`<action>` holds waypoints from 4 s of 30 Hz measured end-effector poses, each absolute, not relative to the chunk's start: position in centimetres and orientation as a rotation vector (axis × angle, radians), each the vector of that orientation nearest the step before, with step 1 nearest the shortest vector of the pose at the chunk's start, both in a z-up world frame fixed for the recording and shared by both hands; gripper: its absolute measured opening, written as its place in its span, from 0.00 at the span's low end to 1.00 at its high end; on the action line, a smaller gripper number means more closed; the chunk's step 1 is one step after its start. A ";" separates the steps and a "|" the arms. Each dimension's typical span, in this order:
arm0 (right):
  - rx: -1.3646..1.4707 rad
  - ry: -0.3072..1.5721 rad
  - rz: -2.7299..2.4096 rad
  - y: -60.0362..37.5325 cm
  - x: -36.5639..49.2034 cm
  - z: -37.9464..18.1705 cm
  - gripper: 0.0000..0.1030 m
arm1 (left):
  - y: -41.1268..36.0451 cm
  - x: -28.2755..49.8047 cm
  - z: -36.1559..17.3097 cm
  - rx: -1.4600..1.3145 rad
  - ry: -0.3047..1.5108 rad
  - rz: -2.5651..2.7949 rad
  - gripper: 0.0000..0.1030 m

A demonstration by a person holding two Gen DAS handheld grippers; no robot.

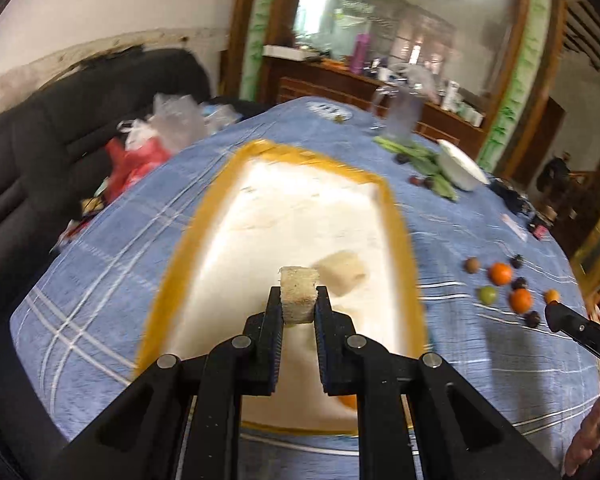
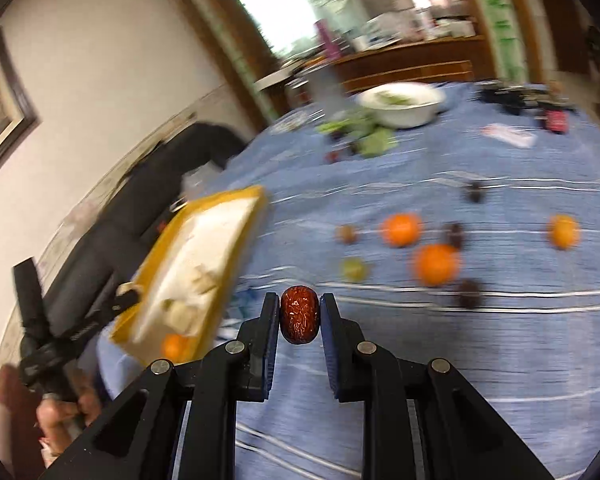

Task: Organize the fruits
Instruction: 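Carry the date and cube over the tray and open both tools, then move both open tools back from the tray toward the remaining fruits, then grasp a green grape with the left tool while the right tool grasps a dark plum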

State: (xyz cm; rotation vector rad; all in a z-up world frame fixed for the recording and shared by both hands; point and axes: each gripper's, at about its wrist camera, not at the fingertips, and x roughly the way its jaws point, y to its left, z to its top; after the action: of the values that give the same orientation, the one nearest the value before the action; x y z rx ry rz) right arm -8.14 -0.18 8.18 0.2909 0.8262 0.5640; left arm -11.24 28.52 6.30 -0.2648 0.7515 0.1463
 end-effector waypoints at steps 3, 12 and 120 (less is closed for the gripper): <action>0.272 0.867 0.644 4.4 -7.5 7.7 0.22 | 30.1 -11.4 5.3 -0.302 0.775 0.149 0.14; 0.100 0.904 0.694 14.3 -6.5 6.2 0.22 | 32.6 -11.3 3.8 -0.390 0.806 0.139 0.14; 0.105 0.834 0.231 -10.2 -4.0 2.8 0.26 | 7.0 0.4 2.0 -0.054 0.832 -0.289 0.23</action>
State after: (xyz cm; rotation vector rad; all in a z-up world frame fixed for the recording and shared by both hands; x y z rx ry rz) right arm -4.00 -10.17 2.77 0.1046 0.8337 0.2306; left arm 0.45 7.02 1.96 -0.0540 0.8319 -0.2892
